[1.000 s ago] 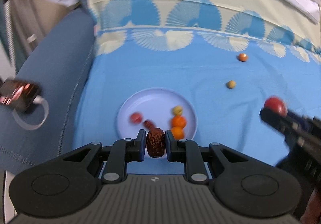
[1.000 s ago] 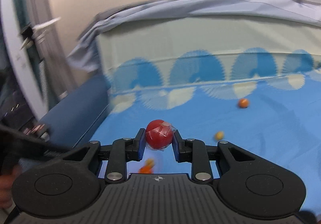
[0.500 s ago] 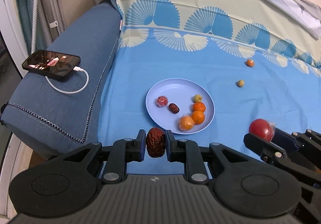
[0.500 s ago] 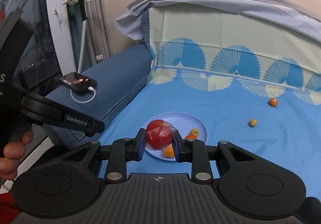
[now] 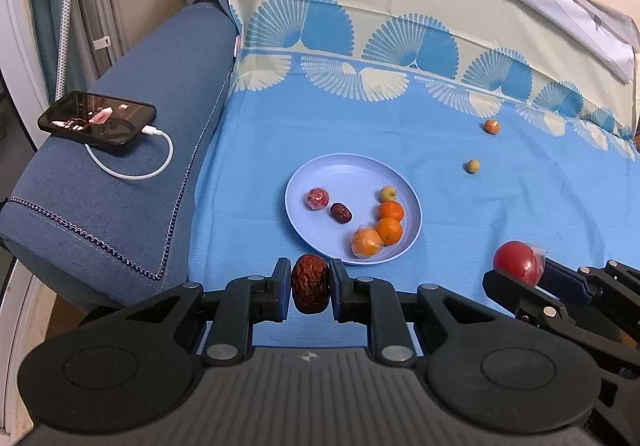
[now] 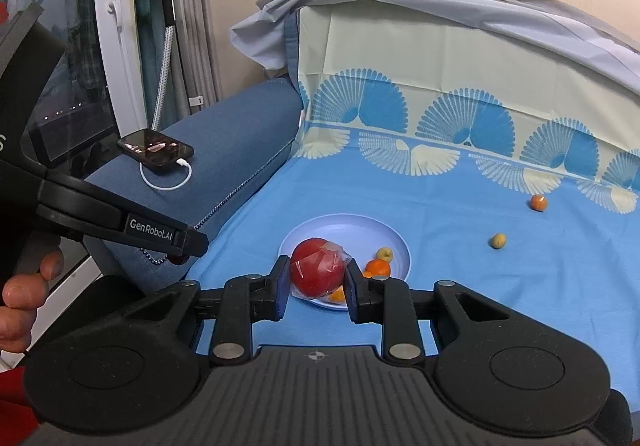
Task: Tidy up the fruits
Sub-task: 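Carry the date and the red netted fruit over the plate with both tools, then open the left tool over the plate while the right tool releases the netted fruit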
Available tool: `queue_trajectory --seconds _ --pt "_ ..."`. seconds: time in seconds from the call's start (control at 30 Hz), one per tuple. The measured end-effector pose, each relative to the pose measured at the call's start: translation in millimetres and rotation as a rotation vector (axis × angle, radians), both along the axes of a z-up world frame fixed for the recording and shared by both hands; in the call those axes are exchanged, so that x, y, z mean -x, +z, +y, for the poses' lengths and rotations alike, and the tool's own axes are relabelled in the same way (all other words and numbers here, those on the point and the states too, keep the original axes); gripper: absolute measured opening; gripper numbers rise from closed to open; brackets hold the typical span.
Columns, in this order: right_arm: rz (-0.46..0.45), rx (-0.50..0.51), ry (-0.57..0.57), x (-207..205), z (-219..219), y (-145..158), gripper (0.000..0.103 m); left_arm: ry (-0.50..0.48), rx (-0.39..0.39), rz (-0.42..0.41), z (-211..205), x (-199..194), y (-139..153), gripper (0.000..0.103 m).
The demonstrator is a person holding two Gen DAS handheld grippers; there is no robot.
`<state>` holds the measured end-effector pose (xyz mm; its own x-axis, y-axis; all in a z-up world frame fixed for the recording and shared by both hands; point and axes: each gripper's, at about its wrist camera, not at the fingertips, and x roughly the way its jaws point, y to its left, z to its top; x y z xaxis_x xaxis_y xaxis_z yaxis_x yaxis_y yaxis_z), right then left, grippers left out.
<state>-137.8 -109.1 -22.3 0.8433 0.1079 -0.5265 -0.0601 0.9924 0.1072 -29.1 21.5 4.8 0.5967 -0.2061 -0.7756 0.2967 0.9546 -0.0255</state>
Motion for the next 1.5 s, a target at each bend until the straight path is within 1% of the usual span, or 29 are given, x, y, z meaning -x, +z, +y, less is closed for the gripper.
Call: queue_trajectory --seconds 0.17,0.3,0.4,0.6,0.77,0.87,0.97,1.2,1.37,1.4,1.43,1.47,1.5 --pt "0.02 -0.007 -0.007 -5.6 -3.4 -6.1 0.029 -0.002 -0.014 0.02 -3.5 -12.8 -7.4 0.022" --pt "0.052 -0.003 -0.016 -19.7 -4.9 -13.0 0.029 -0.001 -0.032 0.039 -7.8 -30.6 -12.4 0.022" --pt "0.083 0.005 -0.02 -33.6 -7.1 -16.6 0.029 -0.001 -0.032 0.051 -12.4 -45.8 -13.3 0.022" --pt "0.113 0.008 -0.016 -67.3 -11.2 -21.4 0.029 -0.011 -0.04 0.067 -25.4 -77.9 -18.2 0.022" --pt "0.143 0.016 -0.018 -98.2 -14.6 -28.7 0.029 -0.024 -0.06 0.082 -40.2 -107.2 -30.8 0.022" --pt "0.169 0.026 -0.014 -119.3 -17.2 -40.0 0.029 -0.032 -0.082 0.112 -49.4 -126.2 -46.9 0.022" --pt "0.218 0.02 -0.019 -142.6 -20.5 -56.0 0.029 -0.039 -0.111 0.152 -57.1 -144.2 -66.6 0.022" --pt "0.267 0.043 -0.018 -191.5 -32.0 -89.5 0.029 -0.054 -0.175 0.189 -76.1 -180.7 -105.6 0.022" --pt "0.302 0.061 0.005 -216.3 -35.3 -114.4 0.029 -0.081 -0.197 0.223 -89.0 -200.6 -129.2 0.023" --pt "0.307 0.071 0.009 -220.8 -36.0 -119.3 0.03 -0.093 -0.198 0.235 -90.8 -203.5 -131.6 0.034" --pt "0.315 0.085 0.012 -225.2 -35.4 -123.5 0.03 -0.106 -0.194 0.242 -92.2 -205.8 -132.4 0.065" --pt "0.332 0.108 0.017 -230.9 -34.7 -129.2 0.032 -0.115 -0.187 0.238 -92.8 -207.2 -131.6 0.081" --pt "0.357 0.128 0.007 -235.3 -34.1 -133.9 0.041 -0.12 -0.179 0.214 -92.5 -207.3 -128.3 0.101"
